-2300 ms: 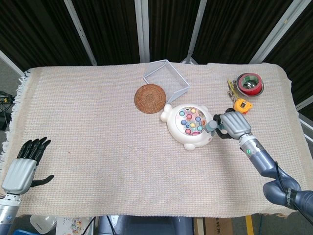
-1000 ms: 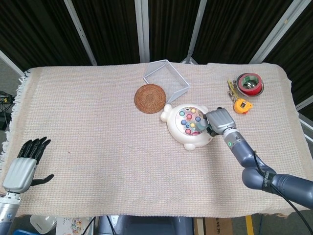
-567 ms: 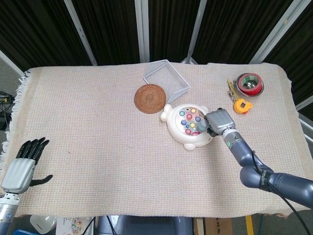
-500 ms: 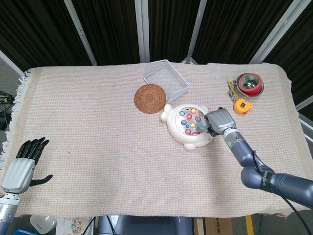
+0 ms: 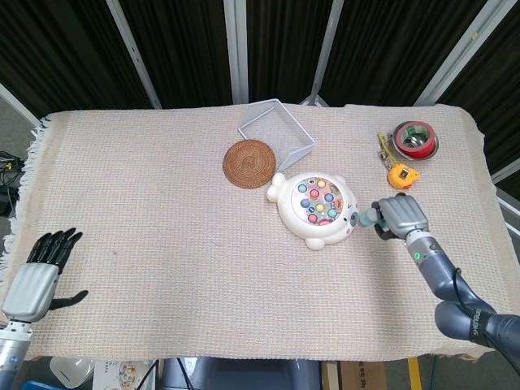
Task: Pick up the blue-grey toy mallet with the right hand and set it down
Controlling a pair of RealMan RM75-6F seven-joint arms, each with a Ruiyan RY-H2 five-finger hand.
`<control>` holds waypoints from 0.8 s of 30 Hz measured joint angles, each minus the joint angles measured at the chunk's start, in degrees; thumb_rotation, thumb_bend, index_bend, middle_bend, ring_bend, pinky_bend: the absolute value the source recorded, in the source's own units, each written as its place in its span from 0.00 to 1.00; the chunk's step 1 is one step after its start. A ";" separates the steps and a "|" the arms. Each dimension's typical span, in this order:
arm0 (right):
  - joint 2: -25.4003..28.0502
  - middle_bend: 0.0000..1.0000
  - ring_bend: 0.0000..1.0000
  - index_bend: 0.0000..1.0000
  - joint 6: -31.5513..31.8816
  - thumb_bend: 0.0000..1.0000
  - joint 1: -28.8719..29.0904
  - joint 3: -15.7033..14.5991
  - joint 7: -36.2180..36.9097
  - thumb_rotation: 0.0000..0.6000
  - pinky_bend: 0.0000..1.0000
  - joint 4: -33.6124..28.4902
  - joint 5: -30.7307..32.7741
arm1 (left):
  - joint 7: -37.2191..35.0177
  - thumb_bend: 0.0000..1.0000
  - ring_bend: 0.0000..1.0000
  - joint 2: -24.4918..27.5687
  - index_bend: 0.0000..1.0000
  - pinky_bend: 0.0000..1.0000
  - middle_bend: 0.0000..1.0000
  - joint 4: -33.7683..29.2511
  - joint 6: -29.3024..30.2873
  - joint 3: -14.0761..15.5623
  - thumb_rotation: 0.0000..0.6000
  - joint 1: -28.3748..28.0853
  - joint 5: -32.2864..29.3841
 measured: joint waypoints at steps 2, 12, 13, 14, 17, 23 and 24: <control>-0.71 0.78 0.53 0.90 -0.03 0.72 -1.25 -0.36 1.71 1.00 0.23 1.56 -1.51 | 0.26 0.06 0.00 0.01 0.00 0.00 0.00 -0.20 0.05 0.07 1.00 0.02 0.15; -7.21 0.71 0.45 0.79 -2.18 0.70 -5.51 -1.09 8.85 1.00 0.20 13.31 -6.64 | 1.46 0.06 0.00 0.26 0.00 0.00 0.00 -1.22 0.32 0.20 1.00 0.14 0.36; -7.77 0.70 0.44 0.77 -2.38 0.67 -5.75 -1.07 9.26 1.00 0.20 14.30 -7.12 | 1.49 0.06 0.00 0.27 0.00 0.00 0.00 -1.25 0.31 0.23 1.00 0.16 0.35; -8.36 0.68 0.43 0.75 -2.63 0.64 -5.97 -1.06 9.61 1.00 0.19 15.31 -7.48 | 1.47 0.06 0.00 0.28 0.00 0.00 0.00 -1.24 0.29 0.24 1.00 0.19 0.26; -10.43 0.62 0.37 0.67 -3.44 0.54 -6.79 -0.83 10.90 1.00 0.15 18.64 -8.94 | 1.38 0.06 0.00 0.31 0.00 0.00 0.00 -1.17 0.34 0.23 1.00 0.26 0.17; -11.14 0.52 0.27 0.55 -3.95 0.47 -7.69 -0.04 11.90 1.00 0.12 19.64 -10.12 | 1.25 0.06 0.00 0.31 0.00 0.00 0.00 -1.09 0.40 0.20 1.00 0.30 0.11; -11.11 0.52 0.26 0.55 -3.95 0.45 -7.83 0.11 11.99 1.00 0.11 19.62 -10.27 | 1.24 0.06 0.00 0.31 0.00 0.00 0.00 -1.07 0.40 0.20 1.00 0.30 0.12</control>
